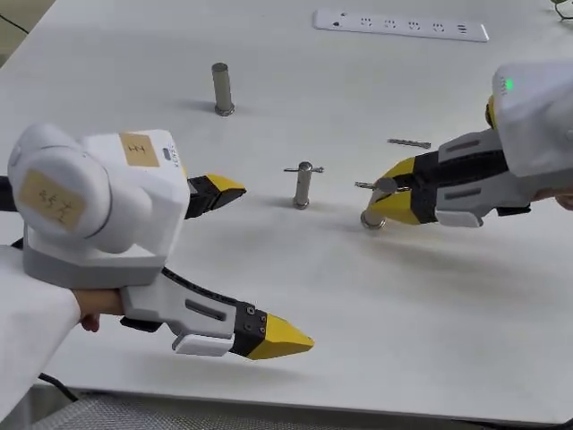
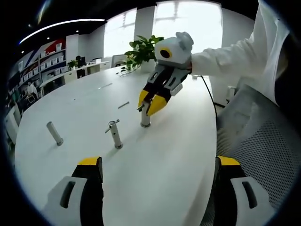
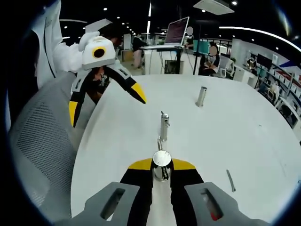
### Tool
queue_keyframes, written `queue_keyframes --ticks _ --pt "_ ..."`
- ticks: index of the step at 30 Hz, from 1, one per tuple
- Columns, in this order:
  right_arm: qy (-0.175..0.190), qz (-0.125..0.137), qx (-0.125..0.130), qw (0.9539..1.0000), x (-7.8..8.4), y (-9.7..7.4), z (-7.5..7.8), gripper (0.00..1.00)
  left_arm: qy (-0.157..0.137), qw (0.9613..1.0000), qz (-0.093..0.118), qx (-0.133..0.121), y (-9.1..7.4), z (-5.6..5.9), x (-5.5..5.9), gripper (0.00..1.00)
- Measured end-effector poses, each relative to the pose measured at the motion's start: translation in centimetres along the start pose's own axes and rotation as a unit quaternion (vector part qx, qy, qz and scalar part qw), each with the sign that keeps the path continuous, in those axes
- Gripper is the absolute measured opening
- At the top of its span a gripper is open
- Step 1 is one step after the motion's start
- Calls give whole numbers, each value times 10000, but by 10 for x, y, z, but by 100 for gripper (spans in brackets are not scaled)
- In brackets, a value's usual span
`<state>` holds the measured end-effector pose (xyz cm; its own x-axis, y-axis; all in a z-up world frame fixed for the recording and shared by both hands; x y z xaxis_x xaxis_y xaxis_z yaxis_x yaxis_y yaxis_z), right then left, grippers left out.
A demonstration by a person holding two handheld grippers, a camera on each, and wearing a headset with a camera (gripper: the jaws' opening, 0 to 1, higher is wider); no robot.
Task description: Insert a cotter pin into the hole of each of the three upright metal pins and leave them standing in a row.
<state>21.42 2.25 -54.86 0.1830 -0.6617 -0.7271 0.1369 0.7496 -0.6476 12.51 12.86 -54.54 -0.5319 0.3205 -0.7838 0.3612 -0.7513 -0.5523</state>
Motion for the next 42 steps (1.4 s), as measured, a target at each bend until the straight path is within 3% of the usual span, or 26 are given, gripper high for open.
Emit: queue_keyframes --ticks 8,17,27,42 --pt "68 118 129 9998 1 3 19 7 -113 9999 47 -31 0 -2 -2 99" --pt "-16 31 -11 10000 4 12 11 7 -180 9998 79 -52 -1 -1 -3 99" --pt "-7 -34 28 10000 12 11 11 7 -210 9998 68 -25 -2 2 -2 99" --pt "-59 108 103 9999 13 9 12 9 -272 9996 18 -34 -4 5 0 99"
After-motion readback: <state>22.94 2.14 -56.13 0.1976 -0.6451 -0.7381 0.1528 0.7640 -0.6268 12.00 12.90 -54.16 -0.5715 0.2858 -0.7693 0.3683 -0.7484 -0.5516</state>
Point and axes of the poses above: the centre of the closed fingertips' face, and the gripper's own axes: y roughly forward along the fingers, z roughly to its right, x roughly out of its underside, the point moved 2 cm from there along -y, roughly backward along the fingers, and after that the axes turned 14 degrees about -y, right-handed, at the moved point
